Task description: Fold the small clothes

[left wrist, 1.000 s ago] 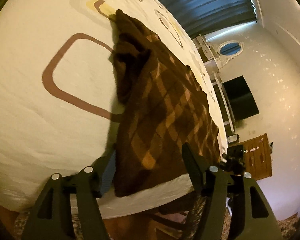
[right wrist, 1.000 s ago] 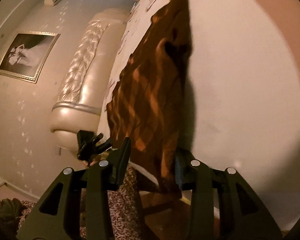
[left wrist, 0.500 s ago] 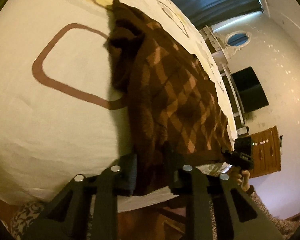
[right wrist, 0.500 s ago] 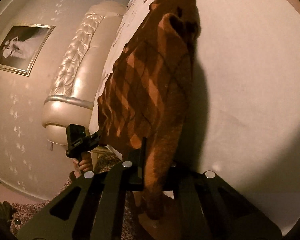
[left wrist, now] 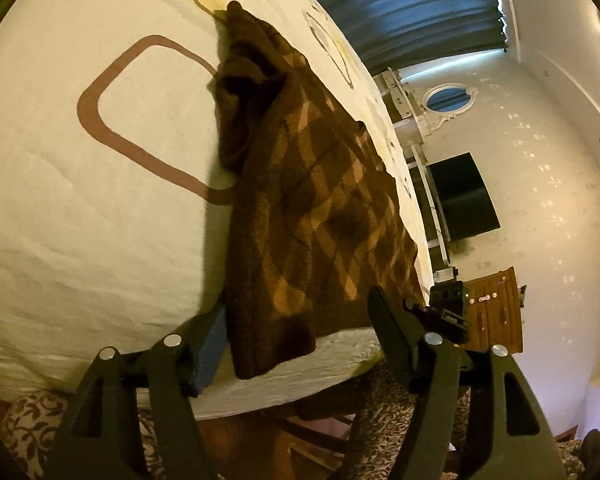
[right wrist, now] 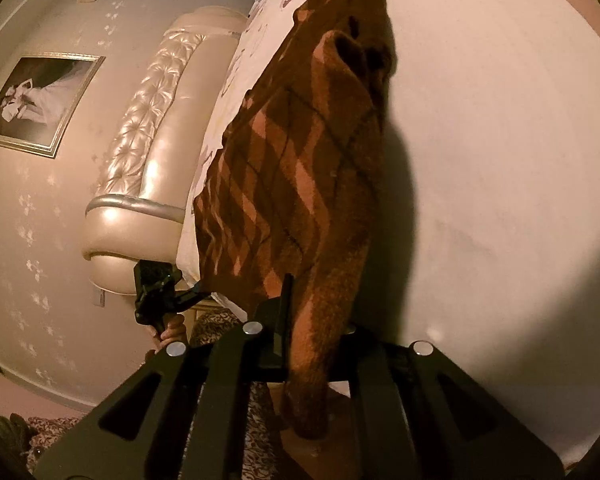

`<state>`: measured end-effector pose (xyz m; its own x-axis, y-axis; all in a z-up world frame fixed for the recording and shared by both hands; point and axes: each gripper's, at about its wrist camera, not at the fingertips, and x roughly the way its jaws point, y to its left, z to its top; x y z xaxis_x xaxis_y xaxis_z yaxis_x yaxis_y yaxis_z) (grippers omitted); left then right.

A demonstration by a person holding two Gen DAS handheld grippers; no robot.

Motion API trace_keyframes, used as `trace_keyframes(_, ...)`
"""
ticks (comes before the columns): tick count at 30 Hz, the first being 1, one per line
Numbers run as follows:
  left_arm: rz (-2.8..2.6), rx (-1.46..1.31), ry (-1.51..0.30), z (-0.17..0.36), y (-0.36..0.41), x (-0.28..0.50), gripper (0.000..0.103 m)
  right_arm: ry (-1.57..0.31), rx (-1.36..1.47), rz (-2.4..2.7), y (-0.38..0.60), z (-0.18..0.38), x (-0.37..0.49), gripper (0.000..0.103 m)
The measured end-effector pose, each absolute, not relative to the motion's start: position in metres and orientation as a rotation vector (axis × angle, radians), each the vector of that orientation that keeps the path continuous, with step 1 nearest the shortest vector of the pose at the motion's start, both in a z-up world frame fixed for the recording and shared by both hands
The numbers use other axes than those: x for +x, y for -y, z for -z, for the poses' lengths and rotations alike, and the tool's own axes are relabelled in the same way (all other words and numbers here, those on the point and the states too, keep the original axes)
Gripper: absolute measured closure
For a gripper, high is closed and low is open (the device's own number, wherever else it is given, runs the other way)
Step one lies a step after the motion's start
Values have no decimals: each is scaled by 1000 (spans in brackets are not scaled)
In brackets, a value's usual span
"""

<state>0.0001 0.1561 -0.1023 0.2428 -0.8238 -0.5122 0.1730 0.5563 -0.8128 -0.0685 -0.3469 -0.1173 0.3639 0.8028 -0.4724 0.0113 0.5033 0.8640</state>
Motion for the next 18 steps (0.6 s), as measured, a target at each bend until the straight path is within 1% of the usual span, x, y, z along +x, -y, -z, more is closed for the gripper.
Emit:
trace_keyframes(2,761,-690,-1114,102,-154,-1,36,-1087,924,-615,347,118,-68,95)
trace_keyframes(3,751,-668,-1111,101,-151,-2,39,-1088,924,-616,348,119,-68,95)
trace_keyframes(4,737,-635,-1108,99,-146,-2,47,-1087,923,-616,347,119,-68,95)
trace_keyframes(5,717,-585,-1109,97,-139,-2,52,-1087,922,-617,347,119,-68,96)
trace_keyframes(6,704,-554,-1110,96,-135,-2,65,-1088,920,-617,347,119,-68,96)
trace_keyframes(7,697,-532,-1114,96,-132,-2,85,-1087,912,-614,347,118,-69,96)
trace_keyframes(8,698,-526,-1138,98,-129,0,95,-1086,906,-610,346,118,-69,98)
trace_keyframes(10,683,-530,-1160,100,-127,1,98,-1084,888,-593,346,116,-70,99)
trace_keyframes(14,738,-528,-1119,81,-125,-10,99,-1063,883,-587,347,105,-79,99)
trace_keyframes(18,825,-602,-1050,53,-137,-34,99,-1004,929,-618,355,82,-98,99)
